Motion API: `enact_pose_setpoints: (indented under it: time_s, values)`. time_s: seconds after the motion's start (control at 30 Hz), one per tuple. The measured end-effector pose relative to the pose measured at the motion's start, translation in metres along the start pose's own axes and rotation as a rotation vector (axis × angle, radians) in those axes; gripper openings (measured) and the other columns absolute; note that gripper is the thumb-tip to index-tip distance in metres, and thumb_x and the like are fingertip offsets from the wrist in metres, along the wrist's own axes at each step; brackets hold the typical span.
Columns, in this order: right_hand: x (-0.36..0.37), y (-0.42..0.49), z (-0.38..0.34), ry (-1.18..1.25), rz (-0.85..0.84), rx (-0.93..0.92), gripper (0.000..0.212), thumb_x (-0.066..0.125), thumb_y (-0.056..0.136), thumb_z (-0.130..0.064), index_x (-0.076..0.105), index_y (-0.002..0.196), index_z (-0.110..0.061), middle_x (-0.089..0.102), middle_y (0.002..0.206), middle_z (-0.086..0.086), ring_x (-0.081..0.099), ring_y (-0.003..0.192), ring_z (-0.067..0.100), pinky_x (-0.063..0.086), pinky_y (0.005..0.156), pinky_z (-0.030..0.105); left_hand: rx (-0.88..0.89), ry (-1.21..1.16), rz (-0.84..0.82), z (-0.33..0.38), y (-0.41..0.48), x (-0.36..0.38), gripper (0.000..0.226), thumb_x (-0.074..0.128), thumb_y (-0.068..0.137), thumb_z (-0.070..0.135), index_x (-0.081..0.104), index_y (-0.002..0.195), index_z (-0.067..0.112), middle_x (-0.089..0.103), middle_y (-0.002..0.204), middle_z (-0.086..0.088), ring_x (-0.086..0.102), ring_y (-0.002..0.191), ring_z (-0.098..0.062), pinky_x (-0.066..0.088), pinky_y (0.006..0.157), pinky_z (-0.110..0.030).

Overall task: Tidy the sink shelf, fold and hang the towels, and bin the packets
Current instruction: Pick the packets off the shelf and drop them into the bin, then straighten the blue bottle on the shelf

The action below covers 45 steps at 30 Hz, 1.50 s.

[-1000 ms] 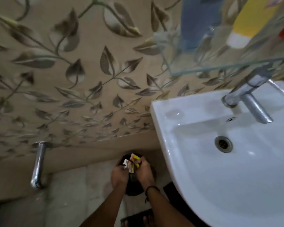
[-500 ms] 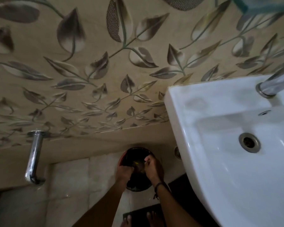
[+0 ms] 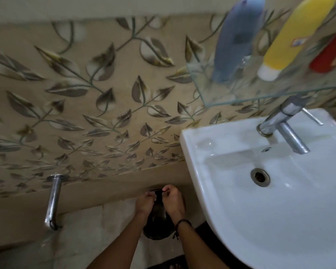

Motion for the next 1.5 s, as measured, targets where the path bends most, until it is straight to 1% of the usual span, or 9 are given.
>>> enact_pose_setpoints:
  time_s: [0.23,0.57,0.67,0.73,0.9,1.03,1.13,1.3,1.5]
  values:
    - [-0.034,-0.057,-0.053,0.015,0.015,-0.112,0.015,0.057,0.091,-0.022,0.07,0.099,-0.024,0.075,0.105,-0.002,0.069,0.099,0.019,0.05,0.079,0.025,0.117,-0.035,-0.012,0.046,-0.056,-0.027,0.017,0.058,0.087,0.012,0.067,0.075,0.02,0.071,0.082,-0.008,0.064,0.08,-0.025,0.052,0.079,-0.041]
    - [-0.097,-0.151,-0.119,0.05,0.099,-0.258,0.025,0.064,0.086,-0.025,0.056,0.069,-0.04,0.075,0.101,-0.003,0.069,0.102,0.019,0.048,0.087,0.025,0.347,0.02,0.035,0.123,-0.155,-0.087,0.036,0.064,0.091,-0.003,0.067,0.073,0.029,0.073,0.086,-0.011,0.066,0.086,-0.024,0.044,0.072,-0.027]
    - [-0.138,-0.177,-0.151,0.093,0.193,-0.349,0.03,0.066,0.086,-0.023,0.059,0.071,-0.049,0.075,0.097,-0.004,0.068,0.098,0.017,0.048,0.084,0.023,0.47,0.012,0.036,0.166,-0.189,-0.097,0.039,0.064,0.087,-0.015,0.065,0.071,0.021,0.07,0.076,-0.012,0.057,0.069,-0.022,0.043,0.055,-0.012]
    - [-0.168,-0.197,-0.169,0.103,0.263,-0.39,0.023,0.064,0.089,-0.023,0.057,0.076,-0.04,0.072,0.092,-0.009,0.066,0.093,0.014,0.046,0.079,0.022,0.542,0.016,0.059,0.189,-0.203,-0.102,0.04,0.063,0.087,-0.016,0.064,0.071,0.021,0.066,0.07,-0.002,0.058,0.073,-0.023,0.044,0.056,-0.008]
    - [-0.283,-0.244,-0.18,0.324,0.73,-0.452,0.016,0.062,0.092,-0.023,0.06,0.079,-0.031,0.066,0.072,-0.008,0.061,0.07,0.019,0.043,0.059,0.029,0.633,0.008,0.067,0.227,-0.252,-0.114,0.028,0.066,0.09,-0.006,0.07,0.083,0.021,0.071,0.085,-0.006,0.063,0.088,-0.023,0.045,0.078,-0.028]
    - [-0.394,-0.237,-0.163,0.537,1.054,-0.468,0.005,0.064,0.093,-0.019,0.06,0.09,-0.019,0.065,0.086,0.004,0.061,0.081,0.029,0.044,0.065,0.031,0.676,-0.071,0.12,0.239,-0.275,-0.131,0.016,0.068,0.092,0.003,0.073,0.093,0.018,0.073,0.096,-0.008,0.066,0.092,-0.025,0.047,0.081,-0.032]
    - [-0.462,-0.215,-0.154,0.535,1.166,-0.442,0.024,0.069,0.09,-0.025,0.058,0.106,-0.011,0.059,0.109,0.013,0.058,0.098,0.034,0.046,0.077,0.037,0.642,-0.1,0.16,0.233,-0.28,-0.137,0.02,0.069,0.093,0.008,0.072,0.088,0.027,0.074,0.097,-0.005,0.068,0.094,-0.026,0.052,0.086,-0.038]
    - [-0.52,-0.176,-0.148,0.511,1.146,-0.353,0.064,0.079,0.084,-0.03,0.049,0.133,-0.004,0.049,0.132,0.022,0.051,0.12,0.04,0.046,0.096,0.048,0.621,-0.136,0.211,0.224,-0.285,-0.131,0.024,0.068,0.093,0.006,0.071,0.088,0.029,0.077,0.096,-0.009,0.07,0.086,-0.026,0.054,0.08,-0.038]
    - [-0.538,-0.15,-0.154,0.422,1.104,-0.323,0.066,0.08,0.083,-0.028,0.048,0.133,0.0,0.051,0.136,0.025,0.051,0.124,0.041,0.043,0.1,0.048,0.637,-0.164,0.247,0.23,-0.293,-0.128,0.023,0.066,0.095,0.008,0.071,0.093,0.03,0.073,0.099,-0.001,0.066,0.087,-0.019,0.049,0.068,-0.031]
Point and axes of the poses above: each hand's wrist, its own y-axis towards the middle knuckle, its own x-axis out of the palm, z = x × y, the point moved 7 cm from there along y, towards the middle knuckle
